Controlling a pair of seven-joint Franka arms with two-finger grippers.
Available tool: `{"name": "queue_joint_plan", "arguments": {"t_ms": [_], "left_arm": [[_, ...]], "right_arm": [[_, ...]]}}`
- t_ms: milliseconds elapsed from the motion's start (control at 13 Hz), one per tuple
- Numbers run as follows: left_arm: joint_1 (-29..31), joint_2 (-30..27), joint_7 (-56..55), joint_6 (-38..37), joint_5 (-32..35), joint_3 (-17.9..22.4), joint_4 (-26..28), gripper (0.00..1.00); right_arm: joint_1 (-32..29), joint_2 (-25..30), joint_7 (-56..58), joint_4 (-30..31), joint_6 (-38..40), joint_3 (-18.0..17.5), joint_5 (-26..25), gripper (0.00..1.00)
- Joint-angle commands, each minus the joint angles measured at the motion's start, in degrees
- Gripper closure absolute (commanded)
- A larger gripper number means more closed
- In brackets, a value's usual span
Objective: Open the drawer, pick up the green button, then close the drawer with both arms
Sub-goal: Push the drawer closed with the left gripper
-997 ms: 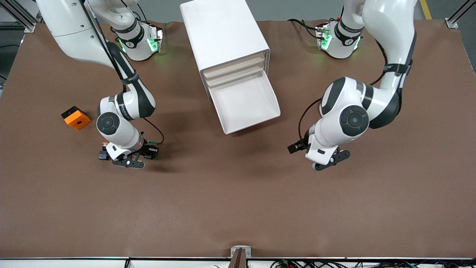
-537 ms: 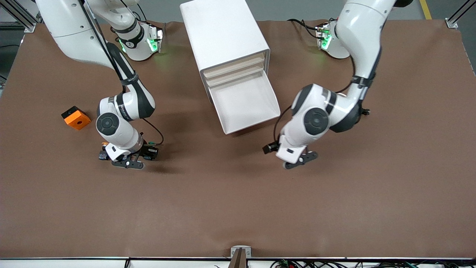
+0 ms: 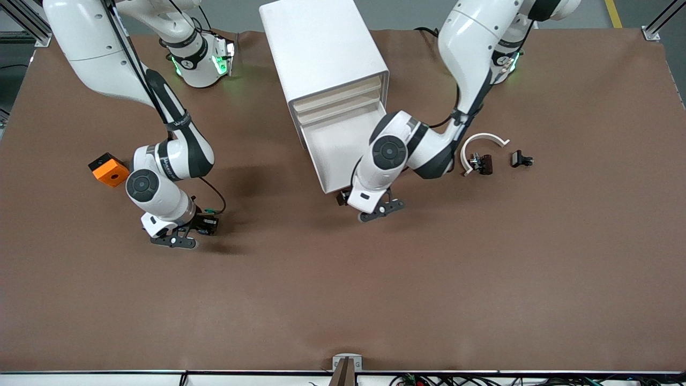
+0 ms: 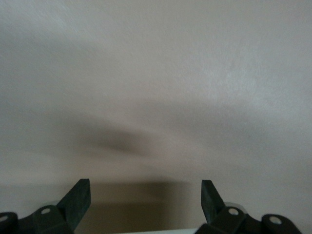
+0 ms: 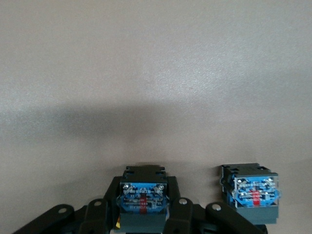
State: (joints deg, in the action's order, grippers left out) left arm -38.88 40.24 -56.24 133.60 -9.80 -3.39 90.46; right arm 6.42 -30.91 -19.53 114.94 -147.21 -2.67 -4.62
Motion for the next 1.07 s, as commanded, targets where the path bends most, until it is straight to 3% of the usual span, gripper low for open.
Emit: {"name": "queue_joint_plan", "arguments": {"t_ms": [0, 537, 613, 690, 843, 997], "left_arm": [[-1.45, 0.62, -1.94, 0.69, 0.92, 0.75, -0.46, 0.00], [-5.41, 0.36, -8.97, 0.34, 0.40, 0.22, -0.46, 0.00], [-6.72, 0.36, -9.94, 0.08, 0.40, 0.31, -0.37, 0.00], [-7.00, 0.45, -11.08, 0.08, 0.40, 0.22, -0.29, 0.00], [-7.96, 0.54, -11.88, -0.01, 0.40, 0.22, -0.11, 0.00], [-10.15, 0.10, -11.97, -1.23, 0.40, 0.14, -0.11, 0.00]], "right_arm": [[-0.53, -1.08, -0.16, -1.04, -0.01, -0.85, -1.27, 1.00], [0.17, -1.08, -0.86, -1.30, 0.25, -1.02, -1.09, 1.00], [-0.26, -0.99, -0.69, -1.82, 0.86, -1.02, -0.92, 0.28], [-0.44, -0.99, -0.77, -2.00, 1.13, -1.11, -0.83, 0.00], [-0.36, -0.82, -0.33, -3.05, 1.57, -1.02, -0.74, 0.00], [-0.27, 0.84, -0.25, -5.94, 9.43, -1.11, -0.83, 0.00]]}}
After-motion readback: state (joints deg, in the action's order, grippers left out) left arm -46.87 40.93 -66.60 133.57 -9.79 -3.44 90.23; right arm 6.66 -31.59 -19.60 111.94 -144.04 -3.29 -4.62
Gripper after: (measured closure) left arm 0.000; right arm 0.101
